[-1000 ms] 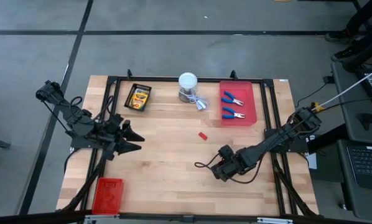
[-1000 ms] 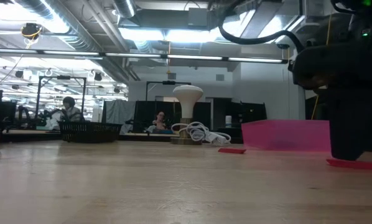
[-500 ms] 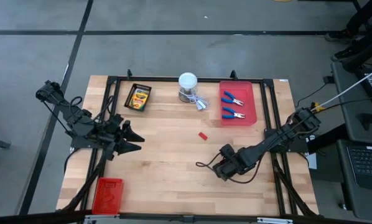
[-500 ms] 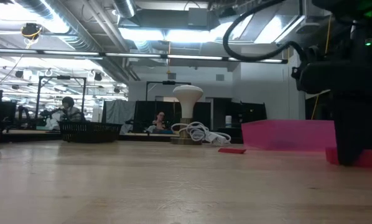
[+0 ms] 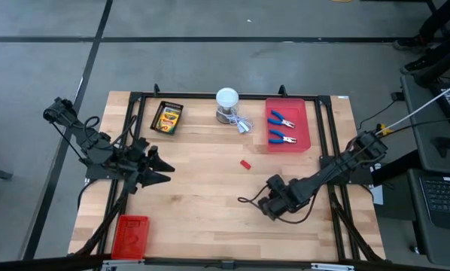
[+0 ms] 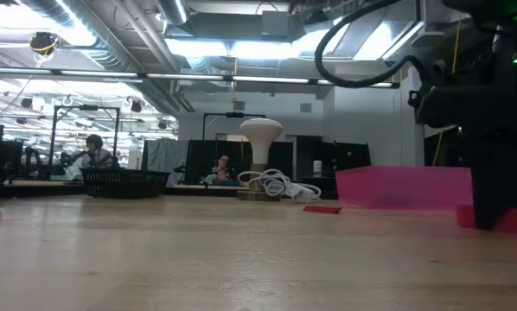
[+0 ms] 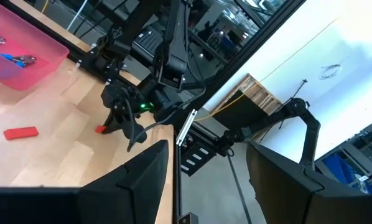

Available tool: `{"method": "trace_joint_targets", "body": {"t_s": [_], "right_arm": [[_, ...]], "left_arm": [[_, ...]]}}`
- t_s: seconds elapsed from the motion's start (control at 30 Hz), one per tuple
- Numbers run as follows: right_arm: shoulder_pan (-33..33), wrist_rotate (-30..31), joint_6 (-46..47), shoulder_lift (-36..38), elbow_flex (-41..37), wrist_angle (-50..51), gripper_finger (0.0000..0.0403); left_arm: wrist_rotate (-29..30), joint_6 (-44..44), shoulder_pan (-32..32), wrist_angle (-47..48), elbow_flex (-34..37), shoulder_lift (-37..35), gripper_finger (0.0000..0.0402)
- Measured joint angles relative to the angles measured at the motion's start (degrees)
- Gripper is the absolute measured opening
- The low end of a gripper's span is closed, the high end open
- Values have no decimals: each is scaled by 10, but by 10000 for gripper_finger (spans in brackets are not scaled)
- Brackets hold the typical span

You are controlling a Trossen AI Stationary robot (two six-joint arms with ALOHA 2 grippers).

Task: Pick & Place School Supplies
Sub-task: Put the red eraser into the red bin

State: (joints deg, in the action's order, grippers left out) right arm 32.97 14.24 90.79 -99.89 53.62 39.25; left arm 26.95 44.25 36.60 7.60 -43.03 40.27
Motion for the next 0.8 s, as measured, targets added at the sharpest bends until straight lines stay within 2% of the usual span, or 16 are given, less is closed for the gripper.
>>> {"method": "trace_joint_targets", "body": {"t_s": [0.13, 0.23, 0.33, 0.43, 0.57, 0.8], "right_arm": [[10, 58, -3, -2, 41, -18, 18], [22, 120, -45, -2, 89, -68, 18], [32, 190, -140, -2, 141, -185, 18], [29, 226, -265, -3, 187, -316, 18], [8, 237, -344, -22, 244, -343, 18], [-38, 186, -402, -72, 310, -344, 18]], "left_arm": [[-10, -8, 0, 0, 0, 0, 214], [-11, -13, 0, 12, 0, 0, 213], [-13, -13, 0, 35, 0, 7, 208], [-16, -25, 0, 31, 0, 28, 202], [-40, -45, -6, -18, 0, 78, 196], [-131, -52, -40, -181, -1, 170, 203]]}}
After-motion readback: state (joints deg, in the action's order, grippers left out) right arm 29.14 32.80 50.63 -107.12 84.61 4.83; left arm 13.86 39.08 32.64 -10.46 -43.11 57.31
